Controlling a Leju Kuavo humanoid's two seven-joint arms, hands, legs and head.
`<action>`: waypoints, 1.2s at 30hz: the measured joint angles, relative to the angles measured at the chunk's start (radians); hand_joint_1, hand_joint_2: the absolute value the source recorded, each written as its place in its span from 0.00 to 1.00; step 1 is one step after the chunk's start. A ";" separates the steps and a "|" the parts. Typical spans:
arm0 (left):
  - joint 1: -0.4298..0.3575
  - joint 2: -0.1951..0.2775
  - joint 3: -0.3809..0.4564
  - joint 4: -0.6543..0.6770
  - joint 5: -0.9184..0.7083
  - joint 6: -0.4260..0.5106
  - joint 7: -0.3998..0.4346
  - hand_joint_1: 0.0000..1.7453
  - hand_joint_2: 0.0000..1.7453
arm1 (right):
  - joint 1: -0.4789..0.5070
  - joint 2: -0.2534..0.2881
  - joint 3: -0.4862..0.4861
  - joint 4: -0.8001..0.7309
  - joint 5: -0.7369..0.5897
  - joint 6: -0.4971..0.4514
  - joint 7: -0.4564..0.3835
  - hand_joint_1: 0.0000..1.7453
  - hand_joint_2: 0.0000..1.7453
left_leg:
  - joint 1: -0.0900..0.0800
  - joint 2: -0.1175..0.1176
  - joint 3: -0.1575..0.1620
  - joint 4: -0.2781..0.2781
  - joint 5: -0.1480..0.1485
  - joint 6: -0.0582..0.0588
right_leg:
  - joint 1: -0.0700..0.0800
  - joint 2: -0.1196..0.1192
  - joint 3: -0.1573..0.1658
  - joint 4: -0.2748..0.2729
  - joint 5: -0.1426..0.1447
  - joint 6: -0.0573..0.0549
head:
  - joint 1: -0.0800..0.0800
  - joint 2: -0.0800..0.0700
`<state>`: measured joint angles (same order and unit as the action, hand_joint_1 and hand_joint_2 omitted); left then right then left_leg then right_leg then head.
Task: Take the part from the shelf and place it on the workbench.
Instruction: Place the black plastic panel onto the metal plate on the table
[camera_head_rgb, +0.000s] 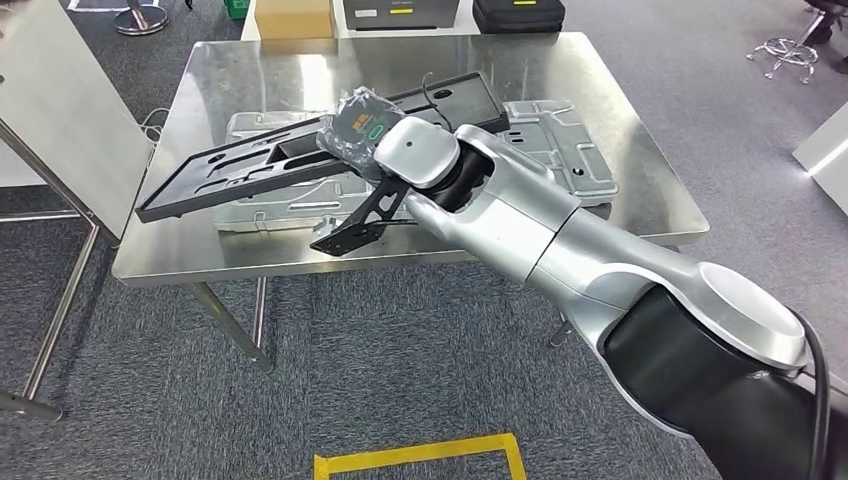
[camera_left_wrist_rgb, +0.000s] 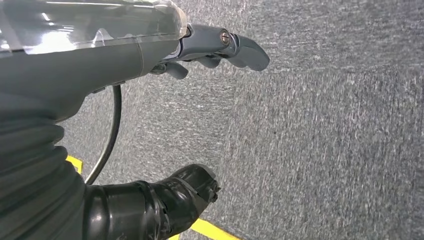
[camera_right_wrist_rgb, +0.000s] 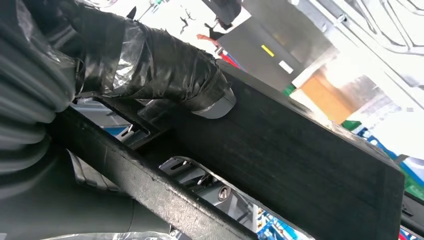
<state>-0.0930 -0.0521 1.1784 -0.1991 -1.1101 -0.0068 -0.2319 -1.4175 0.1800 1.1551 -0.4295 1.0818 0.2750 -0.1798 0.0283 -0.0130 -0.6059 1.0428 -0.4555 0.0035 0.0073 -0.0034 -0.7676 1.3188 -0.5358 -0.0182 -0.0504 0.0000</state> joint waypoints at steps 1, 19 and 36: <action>0.000 0.000 0.000 0.000 0.000 0.000 0.000 0.00 1.00 | 0.000 -0.001 0.000 0.000 0.000 0.000 0.000 1.00 1.00 | -0.002 -0.003 0.002 0.000 -0.001 0.001 | 0.005 0.002 0.022 -0.058 0.039 -0.011 | 0.000 0.000; 0.005 0.017 0.000 0.002 -0.008 -0.003 0.000 0.00 1.00 | 0.019 -0.002 -0.001 -0.006 0.004 0.000 0.014 1.00 1.00 | 0.013 0.011 -0.032 0.025 0.014 -0.057 | 0.006 -0.003 0.159 -0.273 0.084 -0.021 | 0.001 0.000; 0.006 0.012 0.000 0.004 -0.012 -0.002 -0.002 0.00 1.00 | 0.030 -0.006 -0.002 -0.007 0.006 -0.001 0.018 1.00 1.00 | 0.010 -0.001 0.006 0.002 -0.013 -0.017 | 0.023 0.005 0.113 -0.260 0.116 -0.039 | 0.002 0.000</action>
<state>-0.0872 -0.0405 1.1784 -0.1951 -1.1219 -0.0086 -0.2336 -1.3879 0.1737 1.1536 -0.4364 1.0874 0.2745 -0.1616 0.0382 -0.0145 -0.6001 1.0447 -0.4680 -0.0137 0.0307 0.0013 -0.6541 1.0588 -0.4198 -0.0572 -0.0487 0.0000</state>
